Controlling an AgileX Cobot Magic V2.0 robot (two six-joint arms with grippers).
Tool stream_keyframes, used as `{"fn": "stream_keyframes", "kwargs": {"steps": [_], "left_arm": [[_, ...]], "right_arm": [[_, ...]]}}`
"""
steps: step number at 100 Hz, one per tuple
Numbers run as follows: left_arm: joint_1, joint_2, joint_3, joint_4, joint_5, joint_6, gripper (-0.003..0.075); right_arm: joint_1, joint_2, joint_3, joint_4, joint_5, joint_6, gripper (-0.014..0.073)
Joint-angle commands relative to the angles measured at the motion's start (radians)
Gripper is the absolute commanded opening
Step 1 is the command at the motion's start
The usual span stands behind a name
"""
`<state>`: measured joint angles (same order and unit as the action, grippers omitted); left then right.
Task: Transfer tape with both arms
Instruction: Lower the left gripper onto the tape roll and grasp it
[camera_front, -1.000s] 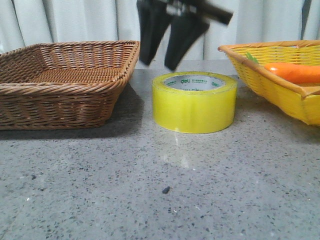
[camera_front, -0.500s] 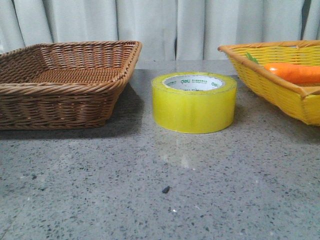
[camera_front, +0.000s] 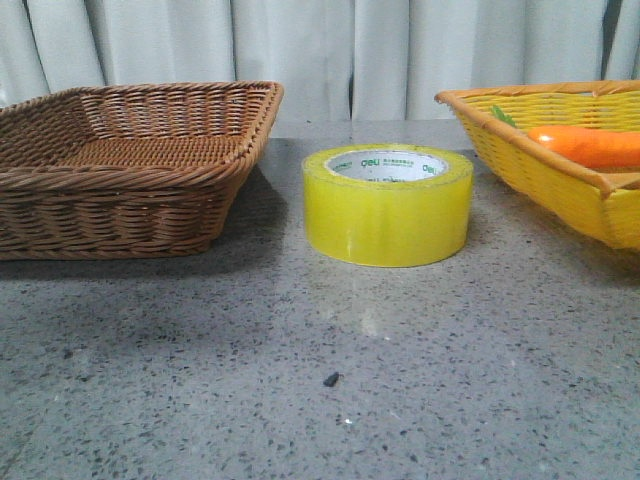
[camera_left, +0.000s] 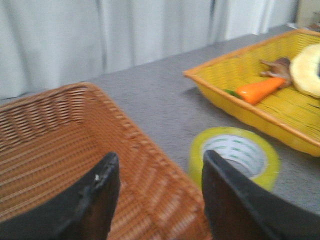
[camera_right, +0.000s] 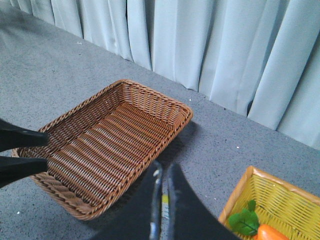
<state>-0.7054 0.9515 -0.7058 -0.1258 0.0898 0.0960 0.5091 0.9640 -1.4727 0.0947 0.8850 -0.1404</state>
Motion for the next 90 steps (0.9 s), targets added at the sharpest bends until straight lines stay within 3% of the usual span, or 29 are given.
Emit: {"fn": "stream_keyframes", "kwargs": {"steps": [1,18,35,63,90], "left_arm": [[-0.06,0.064,-0.097,-0.007,-0.044,0.003,0.0363],[-0.167,0.242,-0.24,-0.002,0.031,0.005,0.0411],[-0.234,0.406,-0.385,-0.002,0.129,0.005,0.0412],[-0.246,0.632,-0.612,-0.006,0.348,0.005,0.0411],[-0.246,0.779,-0.744,-0.002,0.411,0.007,0.041]], "right_arm": [[-0.003,-0.082,0.075,-0.017,-0.131,-0.01,-0.0072],[-0.003,-0.192,0.222,-0.017,-0.16,-0.01,-0.0072],[-0.003,-0.254,0.299,-0.017,-0.16,-0.01,-0.0072],[-0.003,-0.267,0.307,-0.017,-0.156,-0.01,-0.0072],[-0.003,-0.267,0.307,-0.017,-0.154,-0.01,-0.0073]]}}
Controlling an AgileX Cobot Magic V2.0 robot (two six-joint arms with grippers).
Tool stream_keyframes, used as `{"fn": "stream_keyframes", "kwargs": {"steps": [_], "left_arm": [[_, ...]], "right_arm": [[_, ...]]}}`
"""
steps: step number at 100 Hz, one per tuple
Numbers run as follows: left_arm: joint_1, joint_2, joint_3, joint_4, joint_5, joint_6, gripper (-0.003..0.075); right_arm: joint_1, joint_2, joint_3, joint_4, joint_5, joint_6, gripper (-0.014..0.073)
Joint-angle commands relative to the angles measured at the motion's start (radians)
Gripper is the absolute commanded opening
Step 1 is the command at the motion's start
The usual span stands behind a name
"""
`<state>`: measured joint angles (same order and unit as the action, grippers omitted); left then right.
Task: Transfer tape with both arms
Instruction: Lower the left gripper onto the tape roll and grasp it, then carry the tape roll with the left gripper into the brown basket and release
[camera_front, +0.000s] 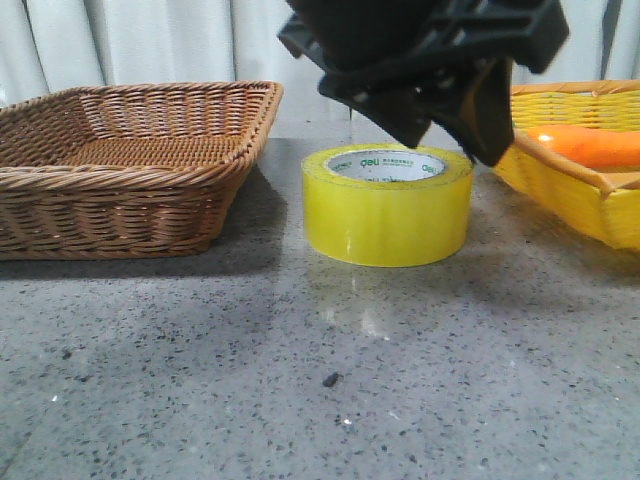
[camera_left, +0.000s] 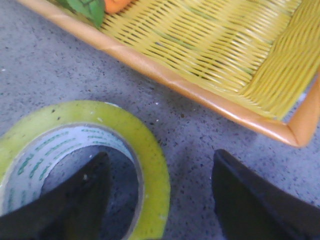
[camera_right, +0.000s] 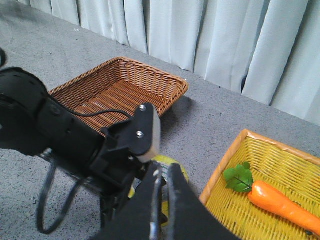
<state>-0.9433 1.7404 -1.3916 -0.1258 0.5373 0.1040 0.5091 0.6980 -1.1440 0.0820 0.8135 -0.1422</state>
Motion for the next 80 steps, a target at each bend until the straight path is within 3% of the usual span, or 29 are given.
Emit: {"fn": "stream_keyframes", "kwargs": {"steps": [1,46,80], "left_arm": [[-0.008,-0.004,-0.06,-0.002,-0.036,-0.001,0.041],[0.026,0.081,-0.104,0.033,0.028,-0.001,0.0391],[0.026,0.081,-0.104,0.041,0.037,-0.001,0.0109]], "right_arm": [[-0.003,-0.001,-0.022,-0.004,-0.082,-0.008,-0.0073],[-0.003,-0.001,-0.022,-0.004,-0.046,-0.008,-0.0073],[-0.003,-0.001,-0.022,-0.004,-0.041,-0.008,-0.0073]]}}
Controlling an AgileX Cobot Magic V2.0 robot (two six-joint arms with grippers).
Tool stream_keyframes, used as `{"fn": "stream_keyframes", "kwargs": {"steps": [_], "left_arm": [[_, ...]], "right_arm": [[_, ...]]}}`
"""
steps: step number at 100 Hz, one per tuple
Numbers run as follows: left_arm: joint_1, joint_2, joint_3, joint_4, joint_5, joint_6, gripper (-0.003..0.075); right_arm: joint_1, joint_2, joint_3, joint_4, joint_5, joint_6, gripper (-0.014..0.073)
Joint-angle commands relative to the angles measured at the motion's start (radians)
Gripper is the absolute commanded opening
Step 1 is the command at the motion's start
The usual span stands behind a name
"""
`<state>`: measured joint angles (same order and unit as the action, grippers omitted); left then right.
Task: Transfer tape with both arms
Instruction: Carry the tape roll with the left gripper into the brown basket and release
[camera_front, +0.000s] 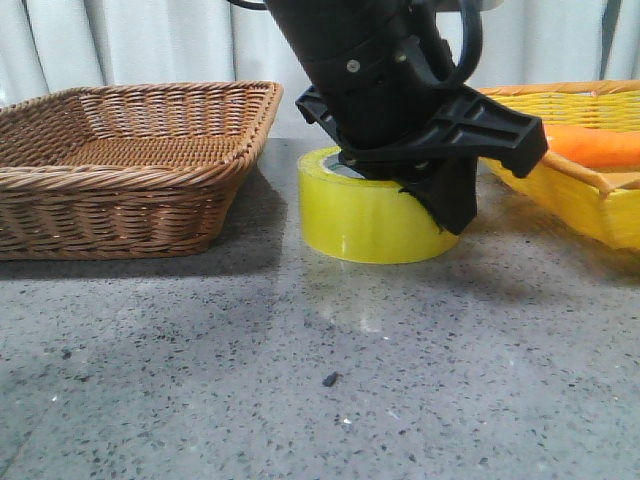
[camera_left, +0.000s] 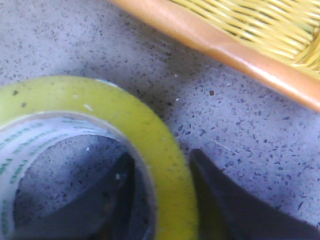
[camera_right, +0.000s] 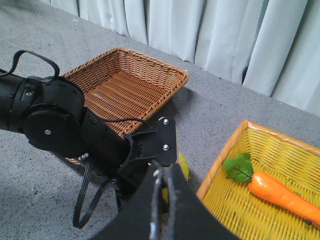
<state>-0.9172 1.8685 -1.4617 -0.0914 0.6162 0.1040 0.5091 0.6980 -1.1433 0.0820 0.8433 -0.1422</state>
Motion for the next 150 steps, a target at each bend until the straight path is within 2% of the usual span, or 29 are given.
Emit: {"fn": "stream_keyframes", "kwargs": {"steps": [1,9,30,57,89,104,129,150], "left_arm": [[-0.001,-0.047,-0.034,0.007,-0.042,-0.001,0.0106],[-0.001,-0.047,-0.051,0.009,-0.015,-0.001,0.0081],[-0.001,-0.066,-0.175,0.013,0.084,-0.001,0.008],[0.009,-0.21,-0.281,0.197,0.169,-0.001,0.008],[0.203,-0.312,-0.261,0.213,0.331,-0.001,0.008],[0.282,-0.314,-0.177,0.176,0.324,-0.001,0.008],[0.367,-0.314,0.016,0.116,0.202,-0.001,0.008],[0.387,-0.314,0.142,0.021,0.097,-0.001,0.0085]], "right_arm": [[-0.003,-0.001,-0.022,-0.004,-0.071,-0.008,-0.0073],[-0.003,-0.001,-0.022,-0.004,-0.069,-0.008,-0.0073],[-0.003,-0.001,-0.022,-0.004,-0.064,-0.008,-0.0073],[-0.003,-0.001,-0.022,-0.004,-0.062,-0.008,-0.0073],[-0.003,-0.001,-0.022,-0.004,-0.064,-0.008,-0.0073],[-0.003,-0.001,-0.022,-0.004,-0.064,-0.008,-0.0073],[-0.003,-0.001,-0.022,-0.004,-0.064,-0.008,-0.0073],[-0.003,-0.001,-0.022,-0.004,-0.064,-0.008,-0.0073]]}}
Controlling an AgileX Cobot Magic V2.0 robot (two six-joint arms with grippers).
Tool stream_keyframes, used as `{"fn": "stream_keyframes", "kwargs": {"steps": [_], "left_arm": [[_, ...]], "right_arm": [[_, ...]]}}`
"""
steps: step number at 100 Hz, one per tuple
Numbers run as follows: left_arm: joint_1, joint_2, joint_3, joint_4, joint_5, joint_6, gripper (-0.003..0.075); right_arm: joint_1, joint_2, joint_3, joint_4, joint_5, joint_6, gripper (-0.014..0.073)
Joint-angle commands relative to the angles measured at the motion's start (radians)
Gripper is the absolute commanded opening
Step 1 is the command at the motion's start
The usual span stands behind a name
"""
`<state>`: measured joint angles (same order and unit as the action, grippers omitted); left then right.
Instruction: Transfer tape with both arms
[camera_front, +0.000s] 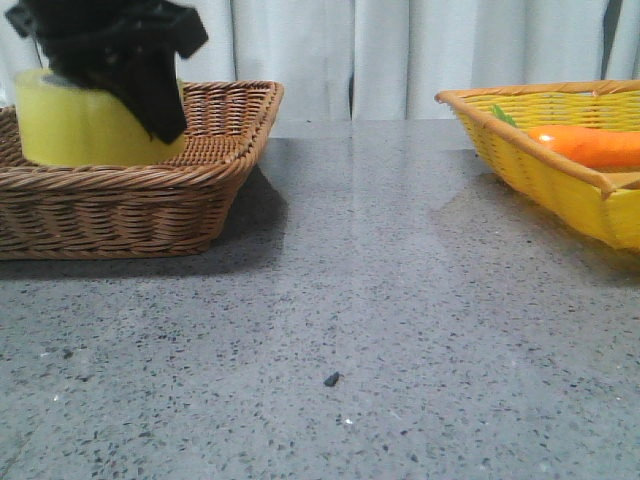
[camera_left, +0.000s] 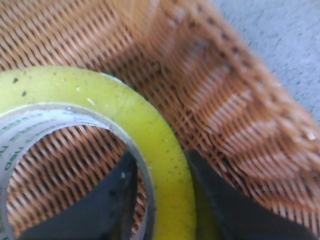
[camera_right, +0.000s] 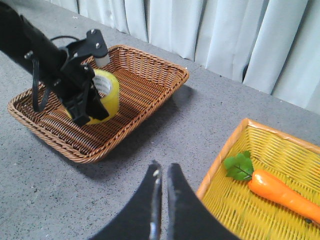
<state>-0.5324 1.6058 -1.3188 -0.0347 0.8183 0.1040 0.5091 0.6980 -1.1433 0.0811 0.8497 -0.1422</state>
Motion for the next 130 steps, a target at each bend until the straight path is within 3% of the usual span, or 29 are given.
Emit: {"fn": "stream_keyframes", "kwargs": {"steps": [1,15,37,64,86,109,130], "left_arm": [[0.002,-0.052,0.004,-0.035,-0.108,-0.001,0.0085],[0.002,-0.052,0.033,-0.061,-0.122,0.03,0.0108],[0.002,-0.052,0.035,-0.076,-0.12,0.05,0.0296],[0.002,-0.137,0.033,-0.08,-0.12,0.05,0.0292],[0.002,-0.311,0.088,-0.14,-0.18,0.05,0.016],[0.002,-0.56,0.288,-0.15,-0.307,0.05,-0.0021],[0.002,-0.807,0.546,-0.15,-0.479,0.05,-0.002]], "right_arm": [[-0.003,-0.001,-0.022,-0.003,-0.07,-0.008,-0.0073],[-0.003,-0.001,-0.022,-0.003,-0.07,-0.008,-0.0073],[-0.003,-0.001,-0.022,-0.003,-0.066,-0.008,-0.0073],[-0.003,-0.037,0.032,-0.003,-0.07,-0.008,-0.0073],[-0.003,-0.144,0.227,-0.019,-0.233,-0.008,-0.0072],[-0.003,-0.284,0.459,-0.021,-0.443,0.019,-0.0072],[-0.003,-0.373,0.617,-0.021,-0.529,0.019,-0.0073]]}}
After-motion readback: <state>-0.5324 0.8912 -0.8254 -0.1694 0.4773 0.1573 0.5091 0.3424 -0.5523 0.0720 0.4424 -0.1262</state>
